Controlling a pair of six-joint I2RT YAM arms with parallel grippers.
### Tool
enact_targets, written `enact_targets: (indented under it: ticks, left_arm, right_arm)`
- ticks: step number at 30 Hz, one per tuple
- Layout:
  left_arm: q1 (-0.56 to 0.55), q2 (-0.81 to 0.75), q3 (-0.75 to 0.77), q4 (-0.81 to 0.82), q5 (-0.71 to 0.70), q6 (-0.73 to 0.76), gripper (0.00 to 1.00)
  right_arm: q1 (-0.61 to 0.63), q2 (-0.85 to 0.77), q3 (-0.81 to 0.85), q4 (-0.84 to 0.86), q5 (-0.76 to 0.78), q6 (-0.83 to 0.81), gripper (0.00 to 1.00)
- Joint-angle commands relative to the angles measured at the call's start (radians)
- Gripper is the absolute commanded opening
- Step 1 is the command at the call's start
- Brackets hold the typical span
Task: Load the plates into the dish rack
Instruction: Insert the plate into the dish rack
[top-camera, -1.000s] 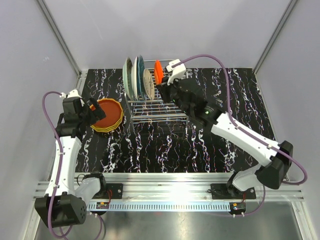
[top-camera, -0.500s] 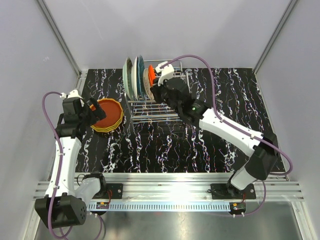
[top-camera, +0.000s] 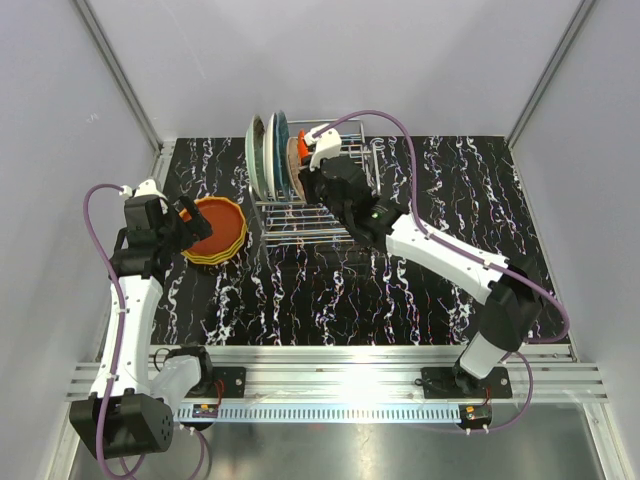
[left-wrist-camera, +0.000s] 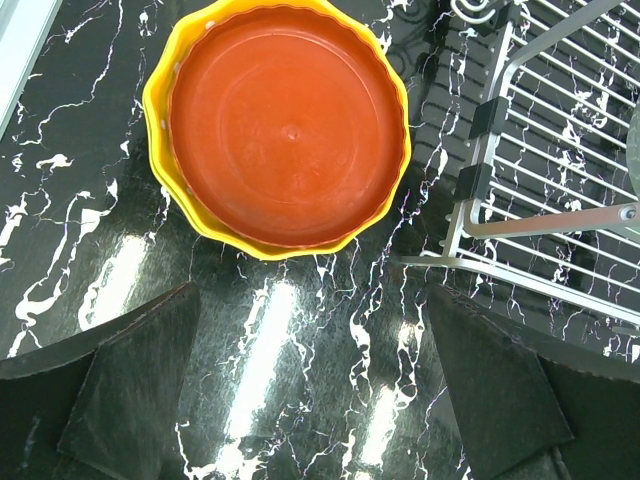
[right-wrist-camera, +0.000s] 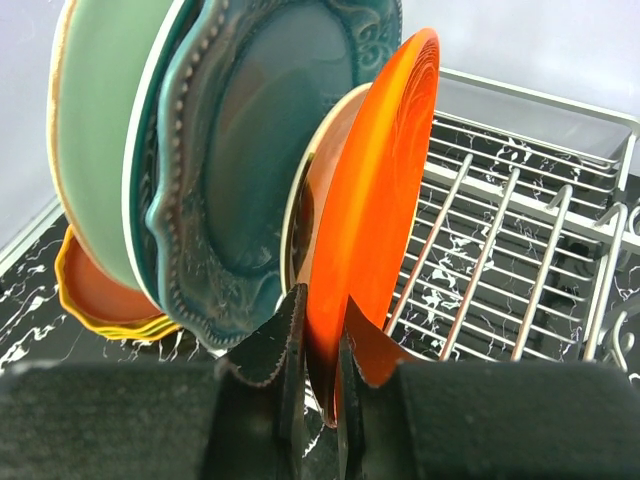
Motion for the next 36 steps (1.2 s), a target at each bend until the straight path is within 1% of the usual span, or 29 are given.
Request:
enact_targets:
  ticks: [1, 3, 4, 6, 7, 14, 18, 24, 31, 35, 36]
  left_arm:
    - [-0.003, -0.017, -0.005, 0.055, 0.024, 0.010, 0.99]
    - [-0.003, -0.017, -0.005, 0.055, 0.024, 0.010, 0.99]
    - [-0.003, -0.015, -0.005, 0.055, 0.024, 0.012, 0.99]
    - [-0.003, -0.018, -0.008, 0.056, 0.027, 0.010, 0.99]
    - [-0.003, -0.020, -0.007, 0.056, 0.029, 0.012, 0.99]
    - [-0.003, -0.018, -0.011, 0.058, 0.044, 0.012, 0.99]
    - [-0.003, -0.017, -0.013, 0.059, 0.046, 0.012, 0.99]
    - [-0.003, -0.017, -0.013, 0.059, 0.050, 0.013, 0.99]
    - [-0.003, -0.017, -0.013, 0.059, 0.053, 0.016, 0.99]
    - [-0.002, -0.007, -0.013, 0.059, 0.039, 0.018, 0.99]
    - [-0.002, 0.002, -0.011, 0.058, 0.043, 0.018, 0.99]
  right_arm:
    - [-0.011, 0.016, 0.051, 0.061, 0.029, 0.003, 0.04]
    - [-0.011, 0.021, 0.051, 0.059, 0.034, 0.000, 0.06]
    - [-0.011, 0.022, 0.049, 0.056, 0.034, 0.000, 0.10]
    - [-0.010, 0.025, 0.048, 0.055, 0.039, 0.002, 0.12]
    - [-0.011, 0.025, 0.046, 0.053, 0.039, 0.003, 0.15]
    - [-0.010, 0.024, 0.036, 0.050, 0.037, 0.005, 0.18]
    - [-0.011, 0.022, 0.031, 0.047, 0.036, 0.013, 0.24]
    - [-0.010, 0.022, 0.030, 0.042, 0.031, 0.016, 0.27]
    - [-0.010, 0.010, 0.025, 0.036, 0.031, 0.017, 0.27]
    - [-0.010, -0.042, 0.013, 0.018, -0.003, 0.034, 0.29]
    - [-0.010, -0.059, 0.000, -0.014, -0.007, 0.040, 0.30]
